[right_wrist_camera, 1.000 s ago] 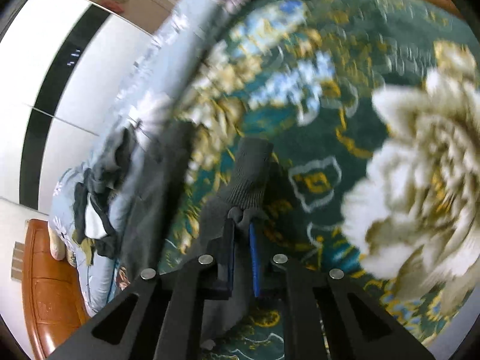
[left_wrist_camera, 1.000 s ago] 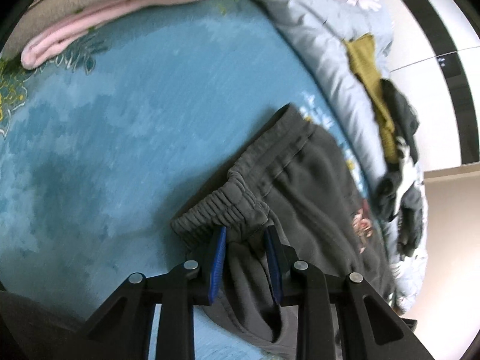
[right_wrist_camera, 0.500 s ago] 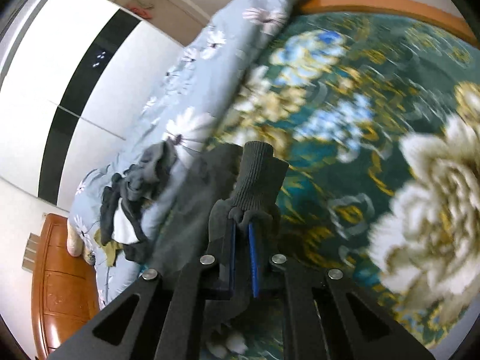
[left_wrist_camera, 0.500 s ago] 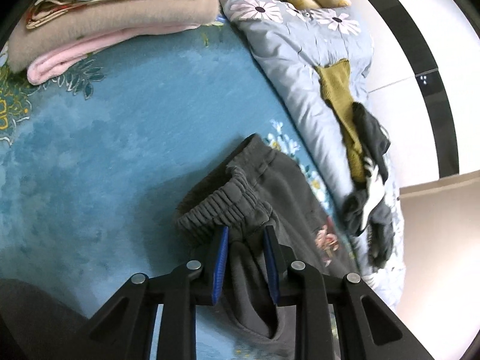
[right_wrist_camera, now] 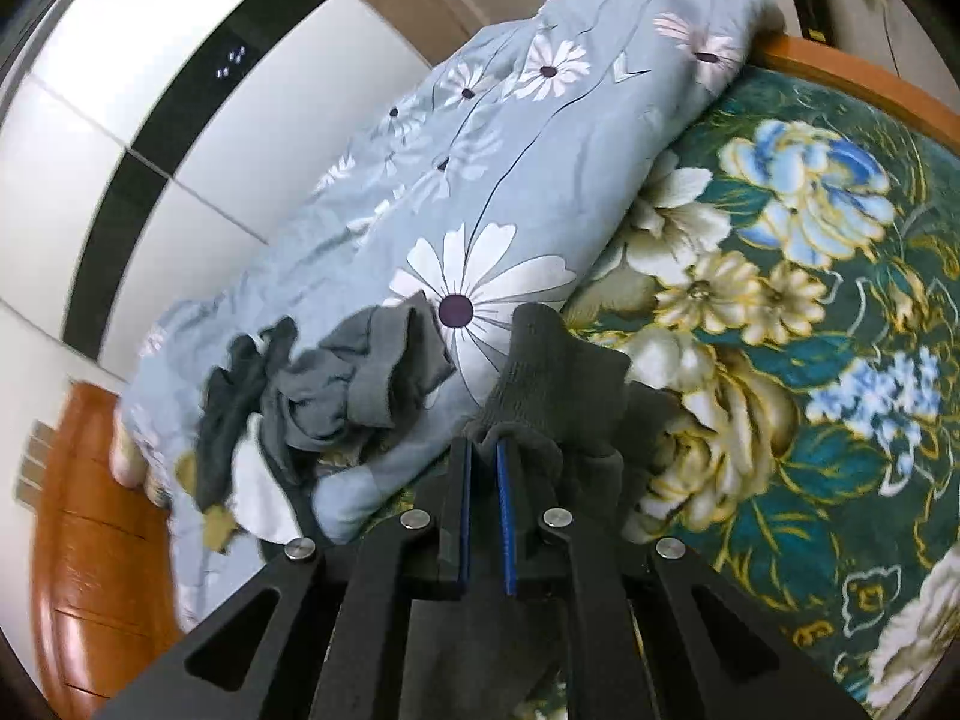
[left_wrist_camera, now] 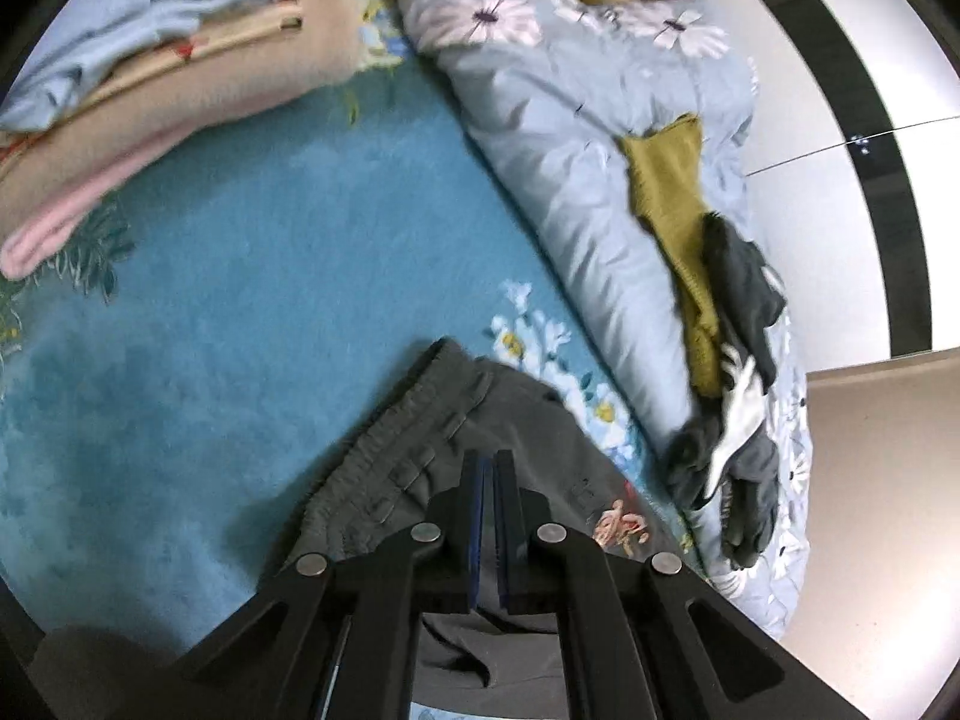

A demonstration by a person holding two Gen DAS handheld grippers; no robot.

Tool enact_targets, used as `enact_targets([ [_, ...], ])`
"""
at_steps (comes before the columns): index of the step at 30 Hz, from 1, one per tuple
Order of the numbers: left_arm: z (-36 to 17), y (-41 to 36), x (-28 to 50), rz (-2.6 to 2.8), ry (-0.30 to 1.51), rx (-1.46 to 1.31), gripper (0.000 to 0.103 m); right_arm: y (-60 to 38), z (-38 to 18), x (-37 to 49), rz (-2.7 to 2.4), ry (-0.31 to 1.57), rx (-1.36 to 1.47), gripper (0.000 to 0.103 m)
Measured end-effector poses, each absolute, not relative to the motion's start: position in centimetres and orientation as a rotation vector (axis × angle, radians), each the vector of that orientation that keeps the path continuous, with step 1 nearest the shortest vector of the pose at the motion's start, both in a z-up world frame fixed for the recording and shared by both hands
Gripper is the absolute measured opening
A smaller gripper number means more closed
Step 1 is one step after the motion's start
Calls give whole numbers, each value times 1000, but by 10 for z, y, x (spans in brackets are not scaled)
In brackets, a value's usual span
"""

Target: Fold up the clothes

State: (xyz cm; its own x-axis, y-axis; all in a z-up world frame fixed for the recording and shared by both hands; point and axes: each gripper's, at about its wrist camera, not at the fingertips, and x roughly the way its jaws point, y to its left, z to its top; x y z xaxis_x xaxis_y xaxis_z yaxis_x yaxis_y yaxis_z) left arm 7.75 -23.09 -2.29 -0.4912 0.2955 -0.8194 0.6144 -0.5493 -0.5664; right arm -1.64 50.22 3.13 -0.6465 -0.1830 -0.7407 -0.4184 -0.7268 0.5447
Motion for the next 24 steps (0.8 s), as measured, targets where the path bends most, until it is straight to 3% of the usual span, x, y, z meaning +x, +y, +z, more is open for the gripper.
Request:
enact_targets([
  [7, -63, -219, 102, -2056, 1258, 1534, 13, 508, 3, -17, 2438, 1052, -1301, 8],
  [10, -54, -218, 95, -2097, 1167, 1561, 48, 513, -3, -13, 2426, 1040, -1313, 8],
  [11, -51, -220, 95, -2096, 1165, 1557, 53, 514, -3, -12, 2424, 1040, -1313, 8],
  [16, -53, -222, 107, -2027, 1187, 1539, 62, 517, -6, -8, 2418, 1040, -1314, 8],
  [24, -86, -228, 122, -1827, 1267, 1641, 67, 516, -2, -8, 2438, 1015, -1325, 8],
])
